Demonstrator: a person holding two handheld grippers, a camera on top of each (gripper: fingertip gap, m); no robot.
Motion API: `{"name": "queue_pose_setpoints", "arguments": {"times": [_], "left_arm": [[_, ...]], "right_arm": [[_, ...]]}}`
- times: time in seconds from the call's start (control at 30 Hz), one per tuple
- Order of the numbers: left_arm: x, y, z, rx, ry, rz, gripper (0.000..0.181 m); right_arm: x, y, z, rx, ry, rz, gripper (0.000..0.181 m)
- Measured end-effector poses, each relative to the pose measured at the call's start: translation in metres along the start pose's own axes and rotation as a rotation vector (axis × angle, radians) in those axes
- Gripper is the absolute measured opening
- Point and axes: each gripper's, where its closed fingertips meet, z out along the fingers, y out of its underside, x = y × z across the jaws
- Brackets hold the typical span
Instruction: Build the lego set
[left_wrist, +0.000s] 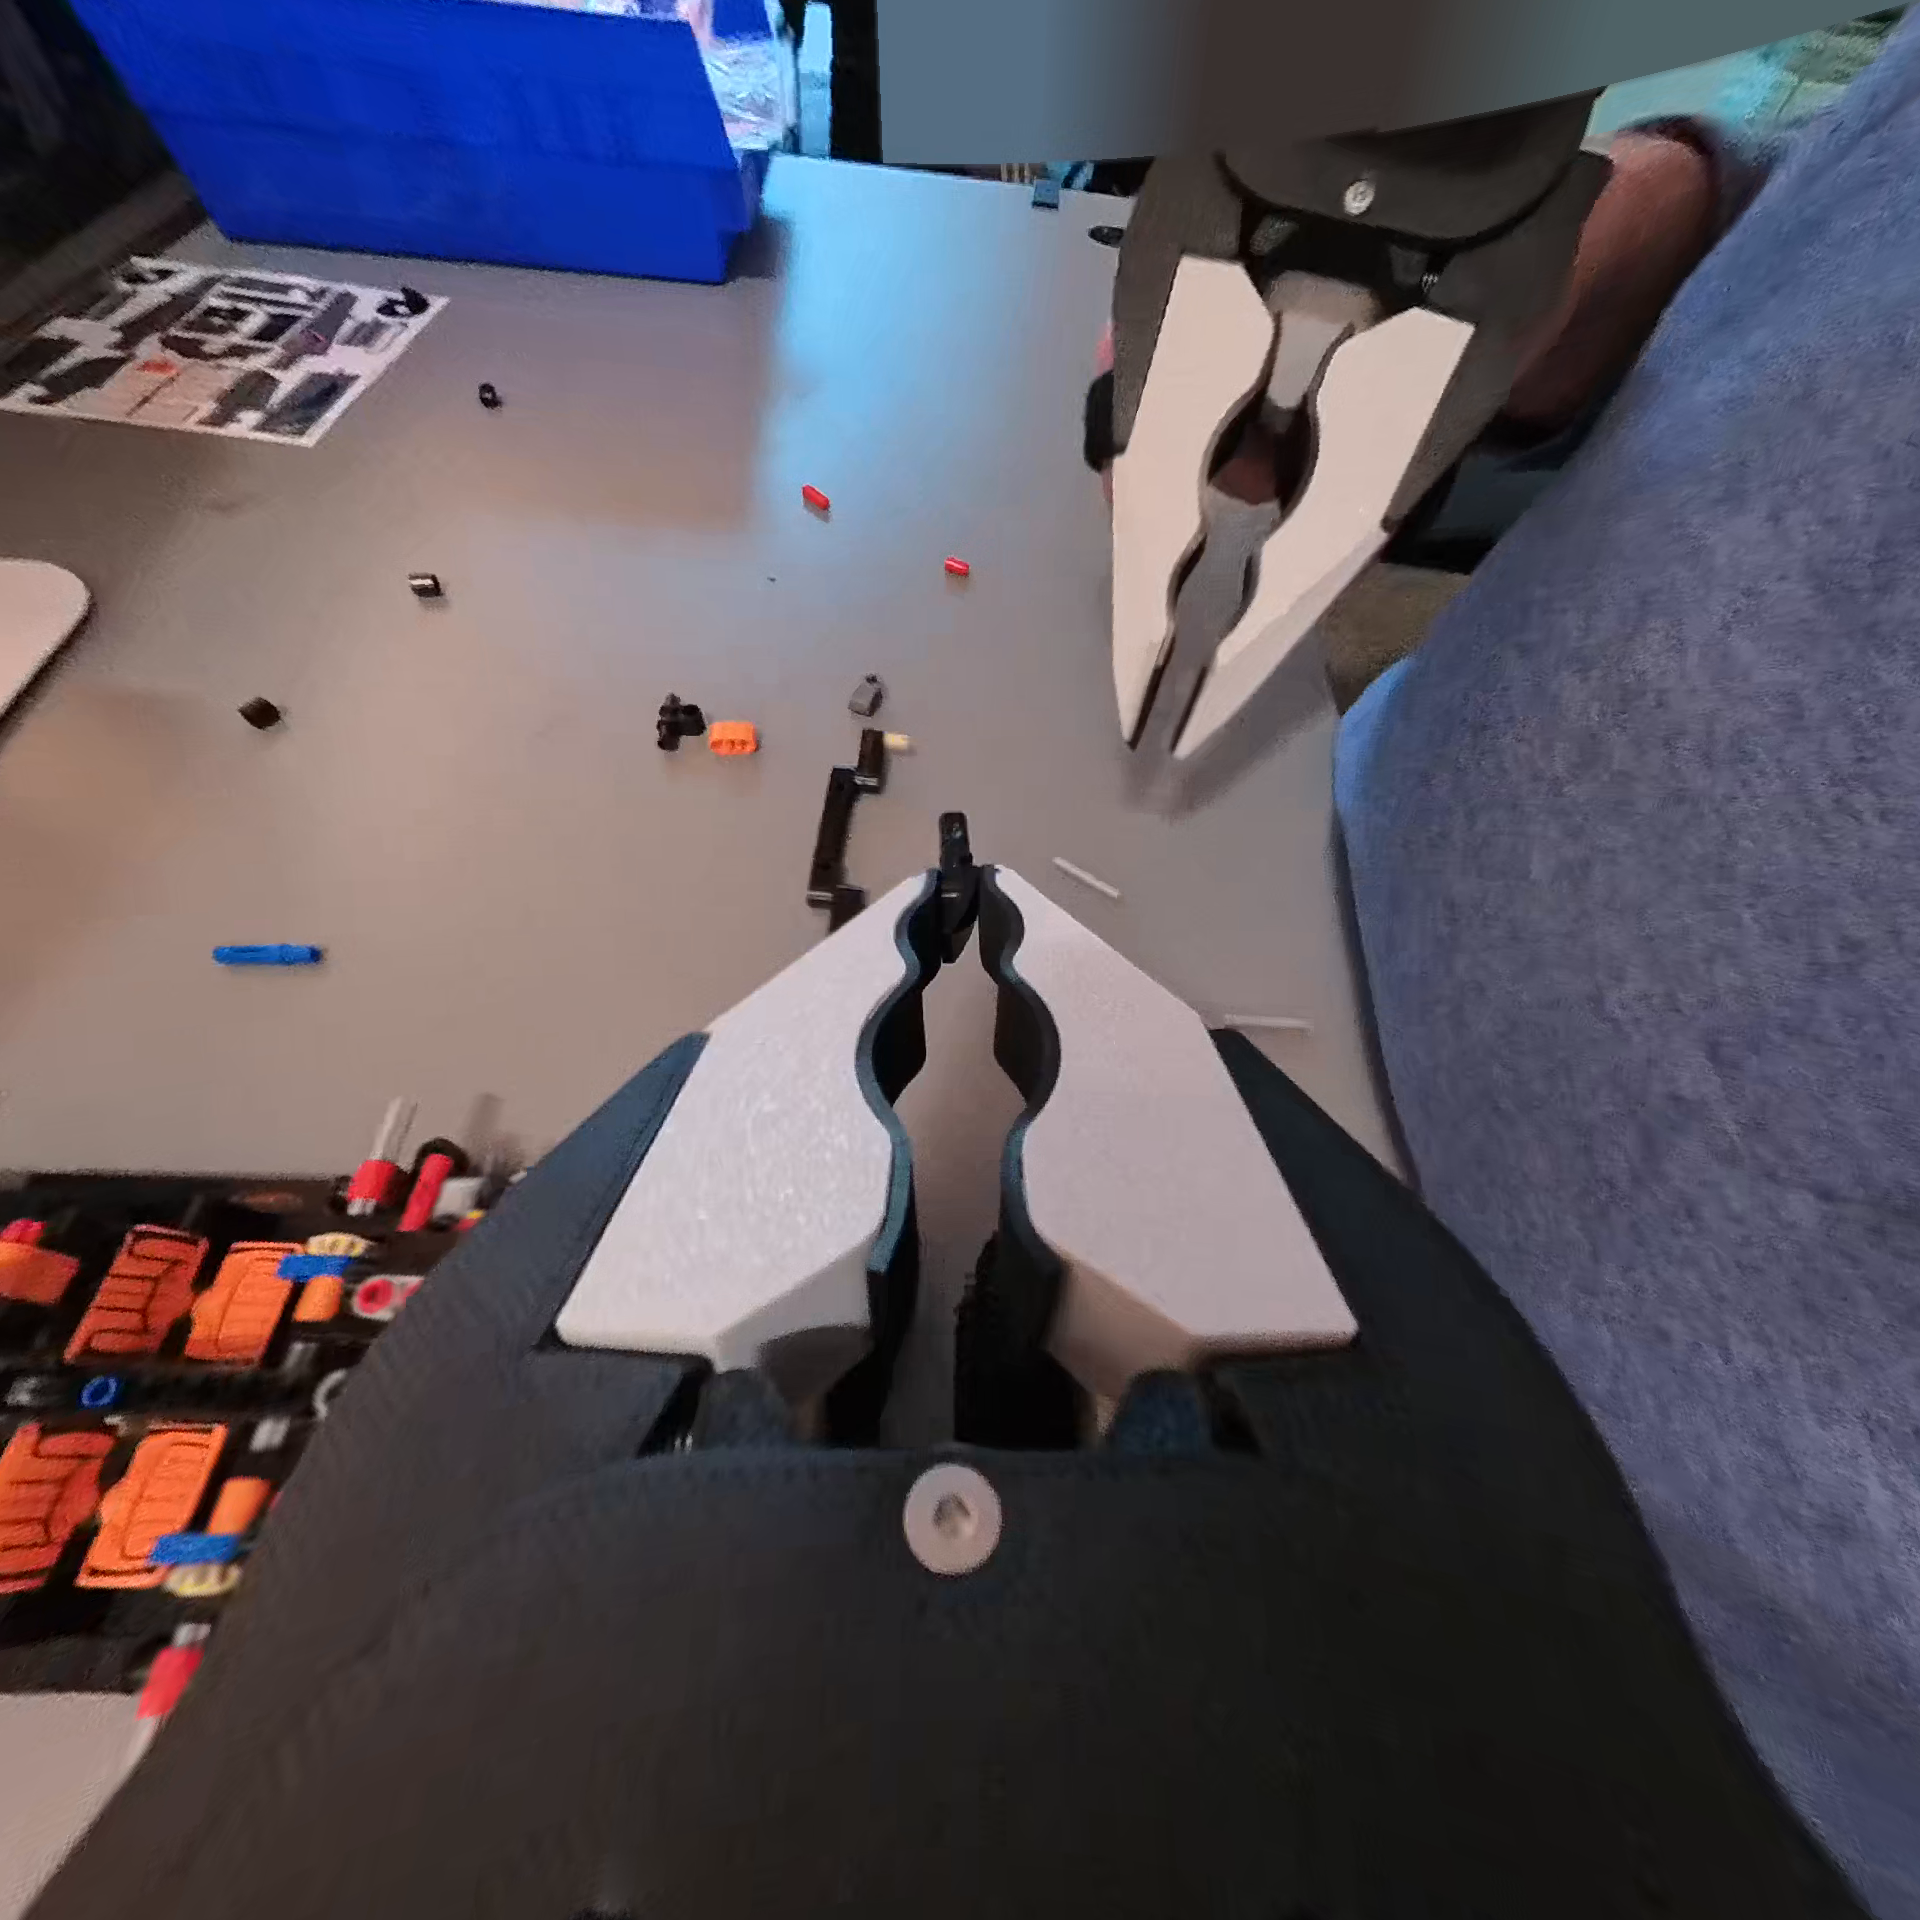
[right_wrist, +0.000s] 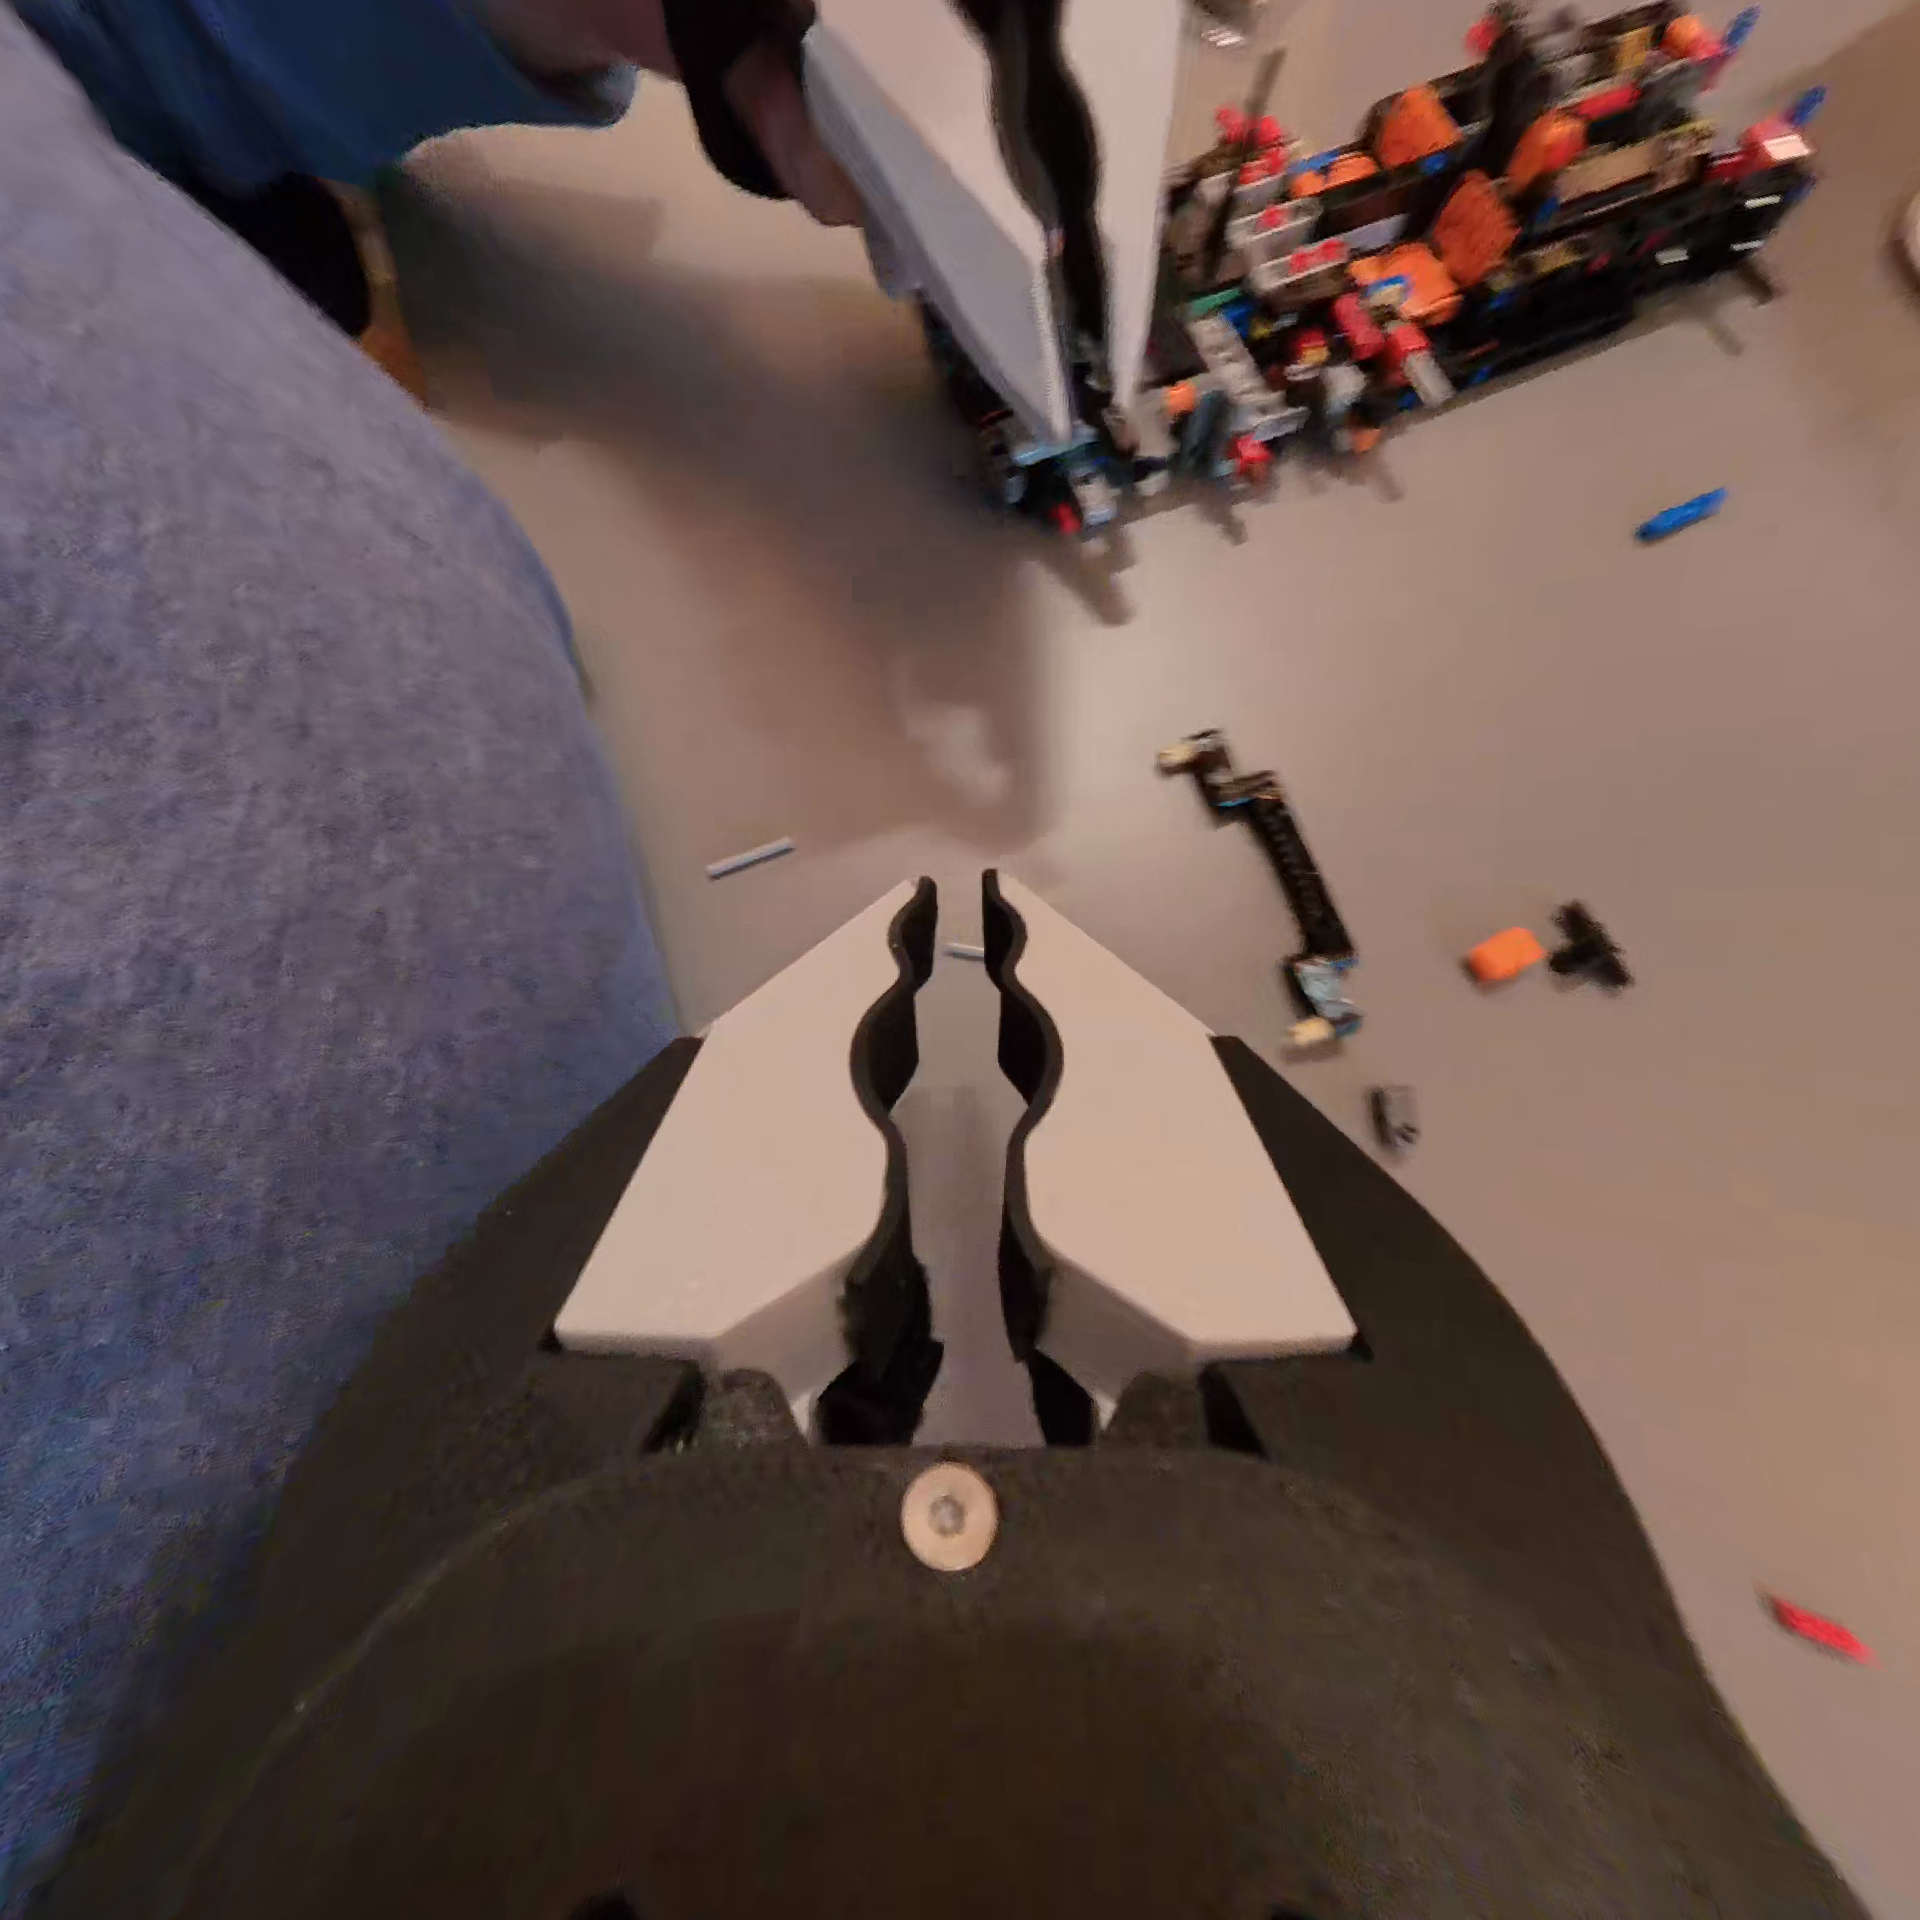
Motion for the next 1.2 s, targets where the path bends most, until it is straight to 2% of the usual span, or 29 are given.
{"name": "queue_pose_setpoints", "arguments": {"times": [0.07,0.2,0.3,0.5,0.67,0.93,1.0,1.13,1.2], "left_arm": [[0.008,0.007,0.003,-0.044,-0.01,0.016,0.004],[0.03,0.024,0.008,-0.128,0.003,0.06,0.004],[0.051,0.039,0.011,-0.192,0.065,0.094,0.004],[0.083,0.064,0.015,-0.289,0.14,0.206,0.003],[0.092,0.079,0.027,-0.381,0.105,0.286,0.003],[0.094,0.07,0.061,-0.372,-0.003,0.345,0.004],[0.091,0.066,0.058,-0.353,-0.02,0.347,0.004],[0.082,0.056,0.041,-0.294,-0.011,0.206,0.004],[0.076,0.059,0.039,-0.31,-0.045,0.203,0.003]], "right_arm": [[-0.016,0.006,0.011,-0.026,-0.071,-0.01,0.014],[-0.033,0.021,0.029,-0.064,-0.116,0.011,0.019],[-0.042,0.032,0.032,-0.078,-0.116,0.022,0.02],[-0.056,0.032,0.033,-0.017,-0.096,0.046,0.024],[-0.055,0.036,0.032,-0.01,-0.054,0.057,0.022],[-0.055,0.04,0.029,0.006,-0.038,0.064,0.022],[-0.055,0.041,0.027,0.011,-0.032,0.059,0.022],[-0.058,0.04,0.028,0.034,-0.026,0.05,0.024],[-0.053,0.04,0.031,0.027,0.012,0.052,0.025]]}}
